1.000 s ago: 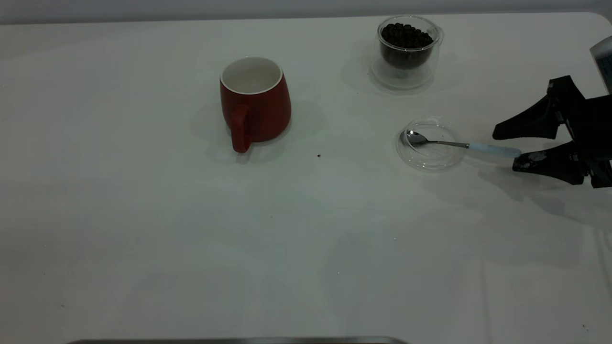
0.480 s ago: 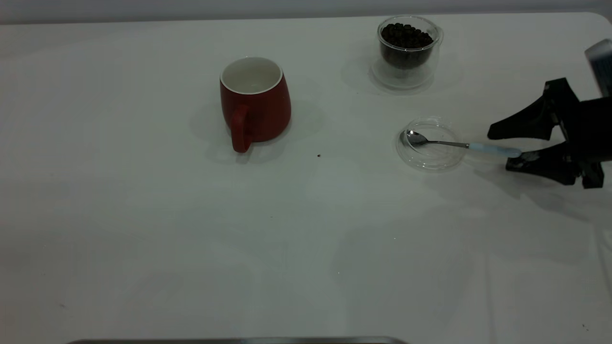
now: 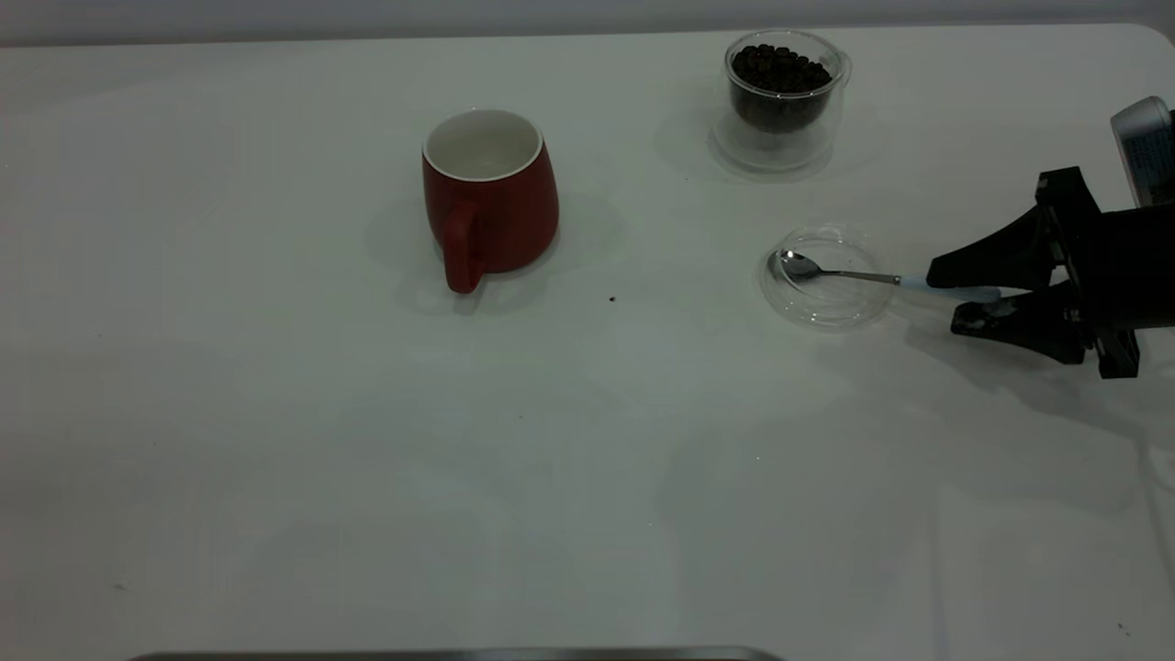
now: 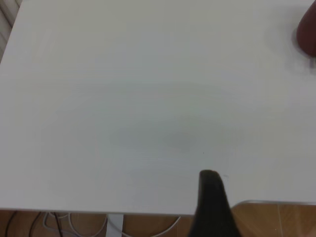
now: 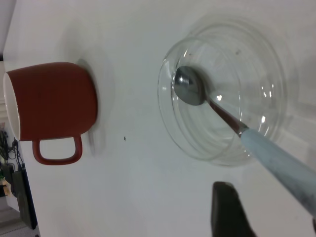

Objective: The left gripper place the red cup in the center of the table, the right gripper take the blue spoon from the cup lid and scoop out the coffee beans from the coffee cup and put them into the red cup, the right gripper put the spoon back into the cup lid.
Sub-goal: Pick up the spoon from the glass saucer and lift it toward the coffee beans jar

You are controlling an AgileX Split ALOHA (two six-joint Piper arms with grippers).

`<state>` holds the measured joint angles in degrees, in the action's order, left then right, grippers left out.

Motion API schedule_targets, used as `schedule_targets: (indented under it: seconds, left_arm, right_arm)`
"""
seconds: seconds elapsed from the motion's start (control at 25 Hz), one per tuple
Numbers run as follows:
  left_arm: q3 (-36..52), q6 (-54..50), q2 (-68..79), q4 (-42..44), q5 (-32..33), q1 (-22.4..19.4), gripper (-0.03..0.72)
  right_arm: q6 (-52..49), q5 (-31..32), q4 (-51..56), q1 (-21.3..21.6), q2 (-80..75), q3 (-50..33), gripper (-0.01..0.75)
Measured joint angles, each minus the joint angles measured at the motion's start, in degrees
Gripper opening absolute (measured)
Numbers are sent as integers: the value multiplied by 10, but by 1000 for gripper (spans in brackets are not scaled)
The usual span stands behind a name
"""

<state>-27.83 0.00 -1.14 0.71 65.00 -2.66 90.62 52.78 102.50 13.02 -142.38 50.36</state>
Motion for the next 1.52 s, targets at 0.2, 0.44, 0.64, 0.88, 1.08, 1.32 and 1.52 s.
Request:
schedule_targets:
  seconds: [0.2, 0.44, 0.64, 0.88, 1.08, 1.32, 1.52]
  left_arm:
    - [0, 0, 0, 0, 0, 0, 586]
    - [0, 0, 0, 0, 0, 0, 586]
    - [0, 0, 0, 0, 0, 0, 586]
    - [0, 0, 0, 0, 0, 0, 586]
    - [0, 4, 0, 0, 0, 0, 586]
    - [0, 4, 0, 0, 0, 0, 586]
    - [0, 4, 0, 0, 0, 0, 586]
  right_arm:
    - [5, 0, 0, 0, 0, 0, 288]
    - [18, -2, 0, 0, 0, 0, 198]
    - [31, -2, 0, 0, 0, 0, 192]
    - [48, 15, 0, 0, 0, 0, 112]
    - [57, 18, 0, 0, 0, 0, 112]
    - [53, 9, -28, 10, 24, -4, 102]
    - [33, -9, -58, 40, 89, -45, 102]
